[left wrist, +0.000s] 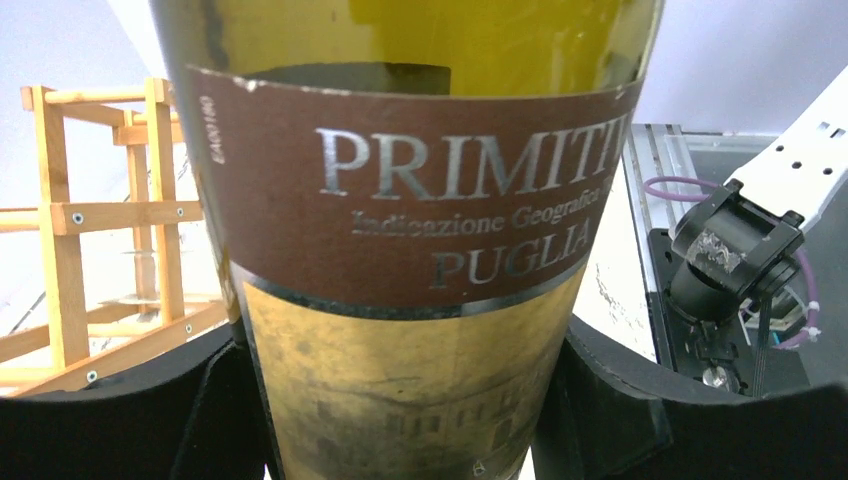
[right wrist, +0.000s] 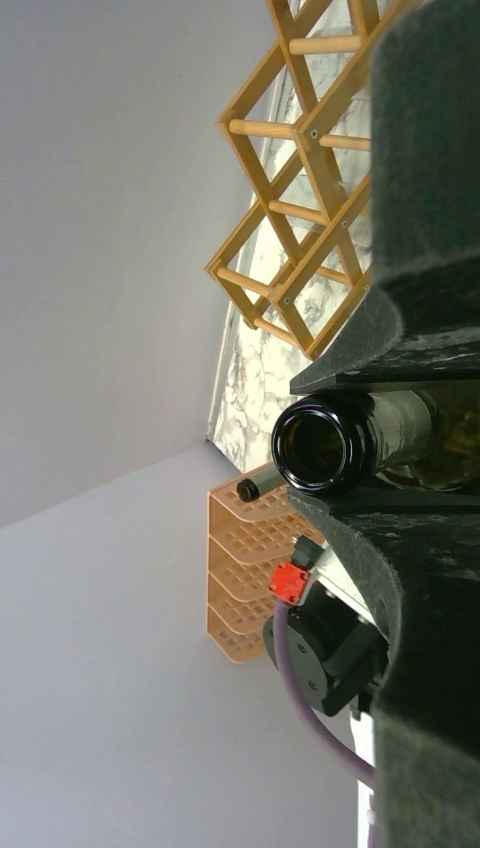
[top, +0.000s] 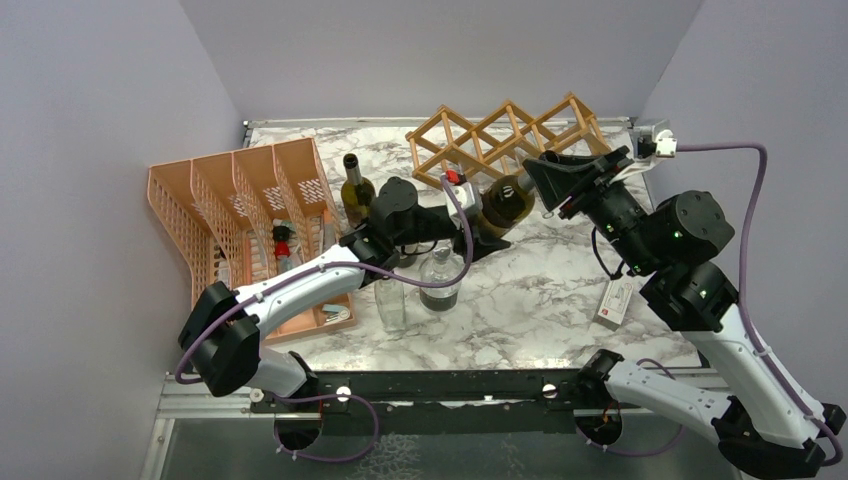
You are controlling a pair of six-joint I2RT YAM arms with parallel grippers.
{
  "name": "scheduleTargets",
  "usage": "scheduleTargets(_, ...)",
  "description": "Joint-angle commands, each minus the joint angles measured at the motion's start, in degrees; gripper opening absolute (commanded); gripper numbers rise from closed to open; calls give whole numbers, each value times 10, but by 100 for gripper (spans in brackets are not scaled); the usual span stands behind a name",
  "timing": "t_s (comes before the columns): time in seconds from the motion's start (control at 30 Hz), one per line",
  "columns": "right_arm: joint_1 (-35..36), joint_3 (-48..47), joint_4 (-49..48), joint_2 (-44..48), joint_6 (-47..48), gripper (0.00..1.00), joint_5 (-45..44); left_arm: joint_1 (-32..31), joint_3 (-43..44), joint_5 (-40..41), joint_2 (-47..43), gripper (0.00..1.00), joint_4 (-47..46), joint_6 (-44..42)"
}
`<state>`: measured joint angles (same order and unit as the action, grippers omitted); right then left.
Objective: Put the wine bottle on the wine rack
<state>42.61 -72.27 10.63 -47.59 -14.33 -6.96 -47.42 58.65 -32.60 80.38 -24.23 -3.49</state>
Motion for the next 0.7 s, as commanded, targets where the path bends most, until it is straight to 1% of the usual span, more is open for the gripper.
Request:
scheduleTargets(0.0, 5, -18, -50, 26, -20, 2, 59, 11, 5, 33, -11, 28, -36, -22)
scheduleTargets(0.03, 5, -23, -35, 25, -22, 6, 58, 11, 6, 45, -12, 5, -36, -32)
scheduleTargets(0.07, 5, -30, -18, 24, -24, 15, 55, 10, 8, 59, -13, 0, -36, -41)
scheduleTargets(0.13, 5, -41, 21, 23, -30, 37, 44, 11, 12, 73, -13, 0, -36, -73)
scheduleTargets(0.17, 5, -44, 39, 24, -32, 47, 38, 12, 14, 75, -15, 0, -36, -92)
scheduleTargets(0.23, 5, -47, 72, 31, -33, 61, 27, 11, 16, 66, -18, 0, -36, -146)
scheduleTargets(0.27, 5, -48, 85, 37, -35, 64, 25, 11, 21, 58, -18, 0, -36, -179)
scheduleTargets(0.33, 5, -57, 116, 44, -39, 67, 18, 11, 33, 47, -16, 0, -36, -239)
scheduleTargets(0.47, 5, -116, 199, 51, -48, 67, 21, 11, 52, 38, -9, 0, -31, -366)
scheduleTargets(0.67, 5, -158, 262, 66, -32, 67, 23, 11, 82, 58, 11, 0, -12, -529)
